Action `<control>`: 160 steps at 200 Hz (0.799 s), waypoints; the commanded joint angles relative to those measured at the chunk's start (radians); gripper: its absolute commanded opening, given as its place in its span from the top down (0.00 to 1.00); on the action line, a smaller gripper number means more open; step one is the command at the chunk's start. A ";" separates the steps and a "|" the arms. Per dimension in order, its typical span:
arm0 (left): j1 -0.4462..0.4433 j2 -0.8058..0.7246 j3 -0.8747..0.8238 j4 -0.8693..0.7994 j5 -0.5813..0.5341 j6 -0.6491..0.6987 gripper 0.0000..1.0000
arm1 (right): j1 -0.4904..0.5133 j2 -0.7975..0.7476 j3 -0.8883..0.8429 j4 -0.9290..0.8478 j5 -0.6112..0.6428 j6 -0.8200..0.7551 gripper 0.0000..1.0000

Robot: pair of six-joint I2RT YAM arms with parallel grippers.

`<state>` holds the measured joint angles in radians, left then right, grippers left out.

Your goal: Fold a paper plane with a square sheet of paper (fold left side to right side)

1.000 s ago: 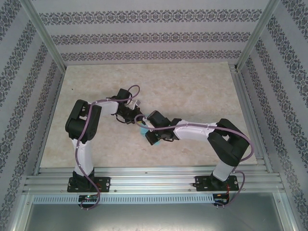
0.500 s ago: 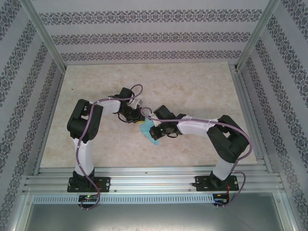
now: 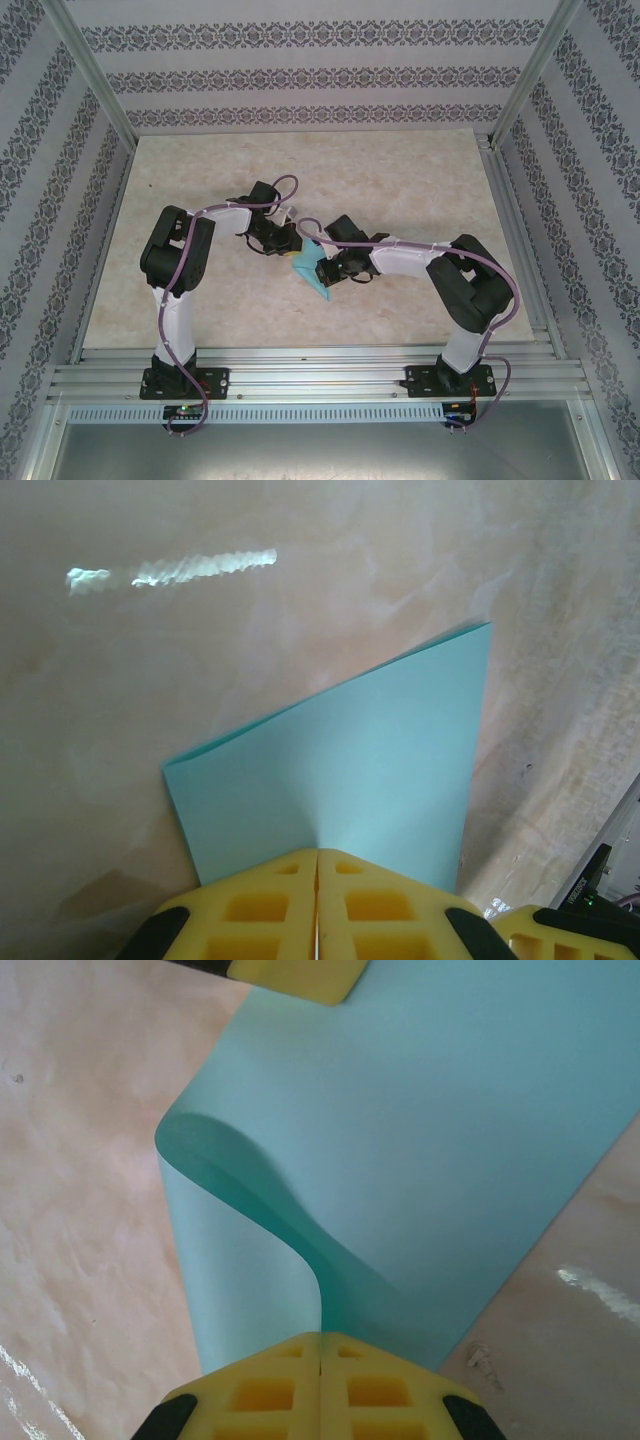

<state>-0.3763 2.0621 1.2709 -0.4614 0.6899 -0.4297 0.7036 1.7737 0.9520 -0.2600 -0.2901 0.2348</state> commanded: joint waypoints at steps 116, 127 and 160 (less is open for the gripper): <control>-0.032 0.061 -0.008 -0.026 -0.087 0.015 0.91 | -0.025 0.030 0.042 0.005 0.006 -0.017 1.00; -0.032 0.060 -0.008 -0.027 -0.086 0.015 0.91 | -0.025 0.030 0.040 0.005 -0.004 -0.014 1.00; -0.032 0.059 -0.008 -0.026 -0.087 0.015 0.91 | -0.022 0.017 0.018 0.017 -0.011 0.000 1.00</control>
<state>-0.3828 2.0640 1.2751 -0.4610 0.6857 -0.4301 0.6846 1.7939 0.9733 -0.2615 -0.2901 0.2344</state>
